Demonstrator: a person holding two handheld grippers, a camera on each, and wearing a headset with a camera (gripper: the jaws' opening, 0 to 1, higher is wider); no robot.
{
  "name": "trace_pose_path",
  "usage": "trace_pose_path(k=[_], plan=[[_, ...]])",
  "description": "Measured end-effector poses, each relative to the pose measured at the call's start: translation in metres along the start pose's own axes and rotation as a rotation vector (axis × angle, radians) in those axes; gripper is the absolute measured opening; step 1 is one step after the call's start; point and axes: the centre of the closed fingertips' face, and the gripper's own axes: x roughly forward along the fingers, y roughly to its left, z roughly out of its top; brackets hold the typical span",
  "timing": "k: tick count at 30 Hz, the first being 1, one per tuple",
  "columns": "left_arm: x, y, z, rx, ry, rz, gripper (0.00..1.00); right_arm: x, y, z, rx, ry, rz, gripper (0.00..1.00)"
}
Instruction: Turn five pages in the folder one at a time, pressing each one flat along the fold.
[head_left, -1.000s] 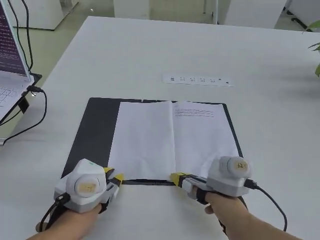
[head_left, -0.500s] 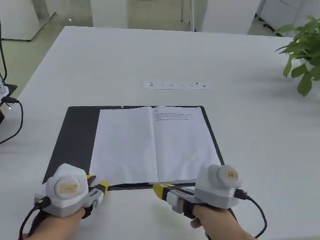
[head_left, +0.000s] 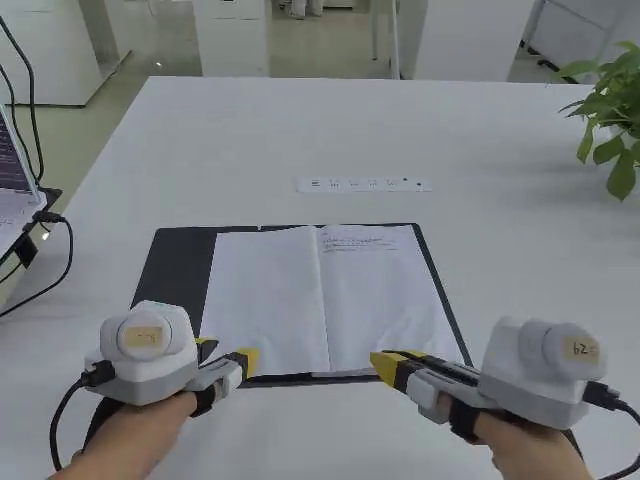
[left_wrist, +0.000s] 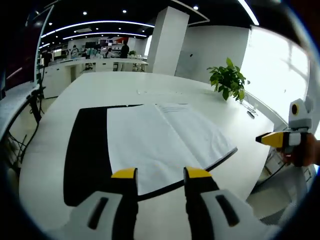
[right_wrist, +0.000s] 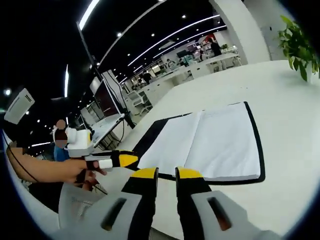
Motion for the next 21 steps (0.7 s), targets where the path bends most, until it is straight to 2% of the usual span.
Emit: trace_pose_path(k=[1, 4, 5, 8, 9, 11, 12, 15, 19, 21], plan=[[-0.003, -0.001, 0.003, 0.000, -0.009, -0.002, 0.37, -0.007, -0.006, 0.007, -0.029, -0.015, -0.028, 0.18], [-0.019, -0.002, 0.011, 0.003, -0.025, 0.004, 0.46, -0.020, -0.015, 0.017, -0.036, -0.033, -0.063, 0.27], [-0.025, -0.001, 0.013, -0.004, -0.029, 0.008, 0.50, -0.025, -0.021, 0.022, -0.044, -0.045, -0.077, 0.29], [-0.041, 0.003, 0.016, -0.016, -0.041, 0.020, 0.53, -0.037, -0.032, 0.030, -0.047, -0.061, -0.103, 0.32], [-0.048, 0.006, 0.018, -0.027, -0.051, 0.031, 0.55, -0.042, -0.040, 0.030, -0.069, -0.059, -0.130, 0.34], [-0.058, 0.009, 0.019, -0.059, -0.061, 0.045, 0.62, -0.047, -0.048, 0.030, -0.061, -0.063, -0.159, 0.39], [-0.063, 0.010, 0.019, -0.064, -0.063, 0.049, 0.65, -0.051, -0.053, 0.029, -0.052, -0.066, -0.170, 0.44], [-0.077, 0.009, 0.018, -0.046, -0.060, 0.067, 0.74, -0.059, -0.063, 0.025, -0.034, -0.064, -0.211, 0.60], [-0.093, 0.011, 0.019, -0.010, -0.074, 0.095, 0.81, -0.067, -0.068, 0.021, -0.031, -0.060, -0.227, 0.68], [-0.101, 0.012, 0.020, -0.016, -0.078, 0.107, 0.85, -0.069, -0.070, 0.020, -0.032, -0.065, -0.232, 0.75]])
